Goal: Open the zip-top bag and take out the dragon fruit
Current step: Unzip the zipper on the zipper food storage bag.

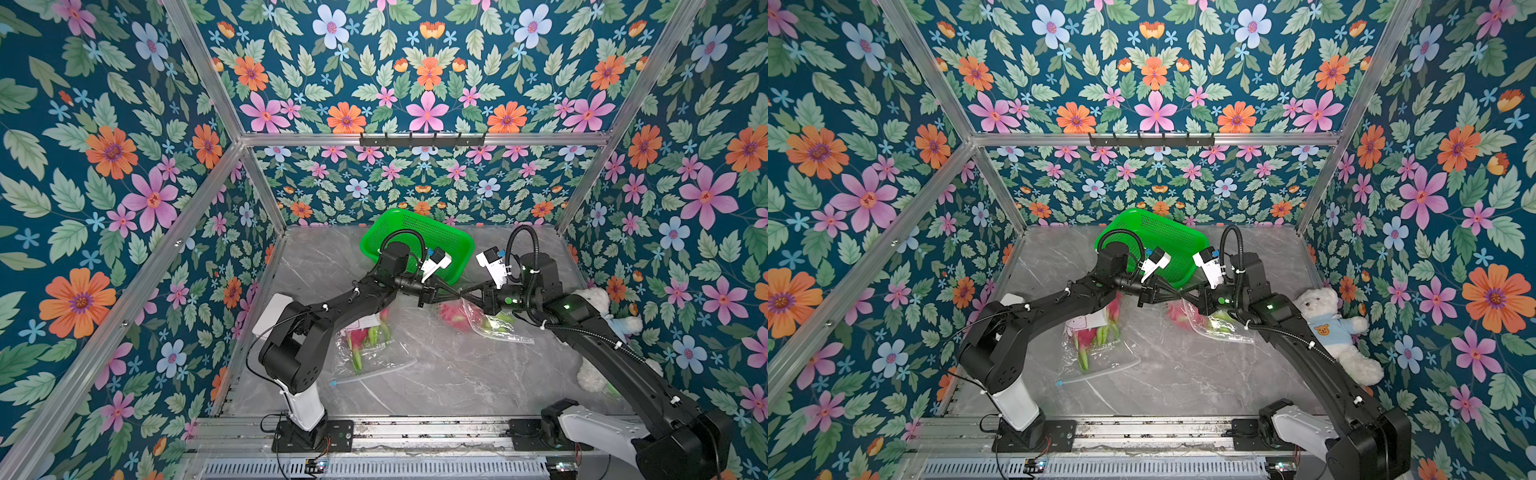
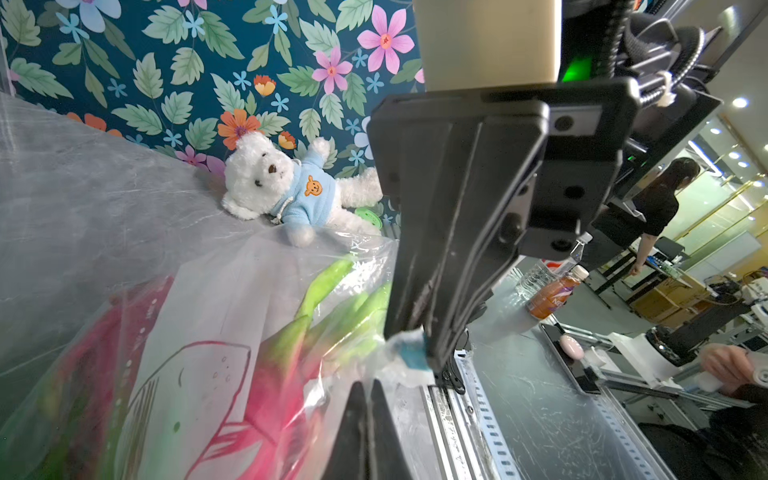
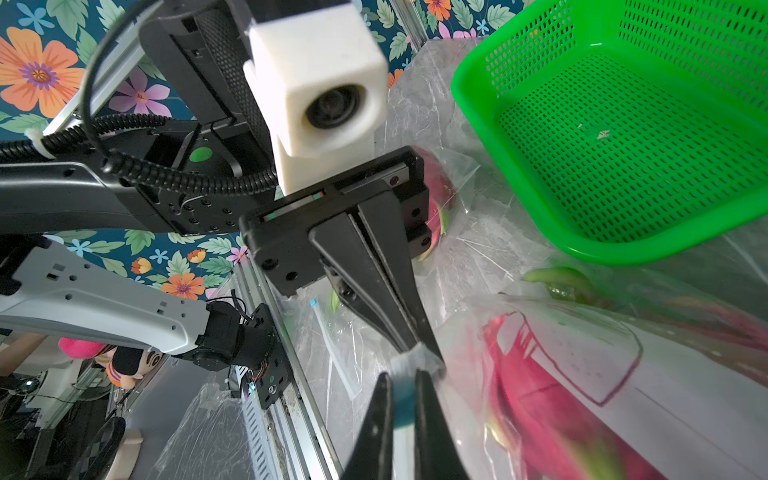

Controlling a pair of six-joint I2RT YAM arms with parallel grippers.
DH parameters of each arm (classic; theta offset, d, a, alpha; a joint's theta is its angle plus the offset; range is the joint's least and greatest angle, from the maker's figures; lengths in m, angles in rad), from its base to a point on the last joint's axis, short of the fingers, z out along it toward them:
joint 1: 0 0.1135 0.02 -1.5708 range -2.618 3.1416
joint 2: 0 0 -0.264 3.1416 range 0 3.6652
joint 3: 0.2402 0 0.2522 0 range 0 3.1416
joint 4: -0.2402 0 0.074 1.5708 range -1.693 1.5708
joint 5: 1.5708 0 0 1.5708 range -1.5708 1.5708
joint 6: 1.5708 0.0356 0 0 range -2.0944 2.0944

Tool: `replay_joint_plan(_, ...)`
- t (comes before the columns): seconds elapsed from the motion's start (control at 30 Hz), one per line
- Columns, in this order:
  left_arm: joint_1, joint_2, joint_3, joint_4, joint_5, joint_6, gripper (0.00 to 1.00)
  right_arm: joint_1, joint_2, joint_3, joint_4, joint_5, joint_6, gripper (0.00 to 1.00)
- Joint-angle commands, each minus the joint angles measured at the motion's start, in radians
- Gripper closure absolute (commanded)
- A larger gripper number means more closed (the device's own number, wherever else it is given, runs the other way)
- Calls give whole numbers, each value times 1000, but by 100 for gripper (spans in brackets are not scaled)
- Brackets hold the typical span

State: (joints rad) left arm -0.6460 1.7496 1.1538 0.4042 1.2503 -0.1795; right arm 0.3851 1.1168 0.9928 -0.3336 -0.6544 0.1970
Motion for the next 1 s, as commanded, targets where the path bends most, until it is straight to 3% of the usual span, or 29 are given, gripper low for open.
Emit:
replay_joint_plan(0.0,-3,-11,-3,36,16,-10,100,-1,-10,7,9,-5,-16,100)
replay_joint_plan(0.07,-3,-23,-7,44,-5,-25,100,-1,-23,20,-19,22,-16,95)
replay_joint_plan(0.13,-3,-37,-11,52,-29,-52,100,-1,-56,32,-46,81,-21,69)
replay_joint_plan(0.2,-3,-55,-21,74,-59,-89,100,-1,-101,33,-60,154,-18,58)
replay_joint_plan(0.47,-2,-75,-51,124,-107,-162,100,6,-187,8,-59,224,10,55)
replay_joint_plan(0.7,-4,-63,-43,143,-117,-197,100,116,-122,34,-65,339,-43,55)
replay_joint_plan(0.97,-7,-55,-45,155,-112,-216,100,135,-50,71,-59,388,-63,60)
